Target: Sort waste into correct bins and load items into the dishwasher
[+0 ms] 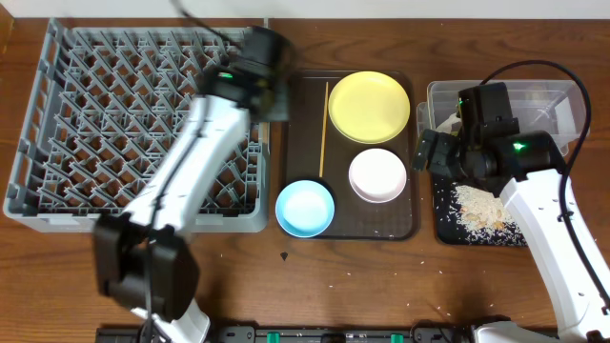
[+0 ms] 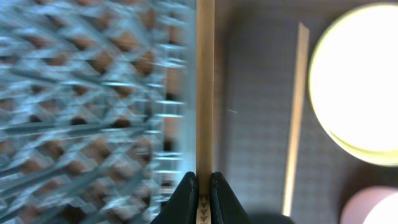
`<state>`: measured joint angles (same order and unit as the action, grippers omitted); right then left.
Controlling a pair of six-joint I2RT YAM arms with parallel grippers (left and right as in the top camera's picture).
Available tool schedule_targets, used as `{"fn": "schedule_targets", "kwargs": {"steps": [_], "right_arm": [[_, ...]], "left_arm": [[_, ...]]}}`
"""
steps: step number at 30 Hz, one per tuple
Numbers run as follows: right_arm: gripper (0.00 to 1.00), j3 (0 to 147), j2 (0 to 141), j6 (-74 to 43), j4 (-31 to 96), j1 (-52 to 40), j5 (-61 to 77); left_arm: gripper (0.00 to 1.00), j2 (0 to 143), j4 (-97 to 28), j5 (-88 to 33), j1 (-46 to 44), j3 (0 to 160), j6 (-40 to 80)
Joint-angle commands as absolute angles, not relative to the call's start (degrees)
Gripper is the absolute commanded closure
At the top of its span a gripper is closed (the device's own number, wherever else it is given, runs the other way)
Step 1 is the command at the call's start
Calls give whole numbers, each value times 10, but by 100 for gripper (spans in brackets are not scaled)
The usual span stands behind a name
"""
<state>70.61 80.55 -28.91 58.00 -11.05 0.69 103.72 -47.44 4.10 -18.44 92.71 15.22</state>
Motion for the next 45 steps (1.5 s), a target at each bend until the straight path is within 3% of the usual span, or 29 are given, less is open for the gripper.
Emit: {"fn": "schedule_targets", "kwargs": {"steps": [1, 6, 18, 28, 34, 41, 45], "right_arm": [[1, 711, 800, -286, 581, -109, 11], [1, 711, 800, -280, 578, -109, 11], [1, 711, 800, -280, 576, -109, 11], [1, 711, 800, -280, 575, -109, 11], [1, 711, 800, -275, 575, -109, 11], [1, 711, 800, -275, 572, -109, 11], [1, 711, 800, -273, 573, -109, 11]], "left_arm": [[92, 1040, -490, 50, -124, 931, 141], [92, 1074, -486, -9, -102, 912, 91], [92, 1101, -493, -9, -109, 900, 86], [79, 1097, -495, -9, -135, 883, 92], [79, 1042, -522, -32, -138, 913, 110], [78, 1030, -477, -64, -205, 908, 117], [72, 1078, -434, -52, -252, 898, 116]]}}
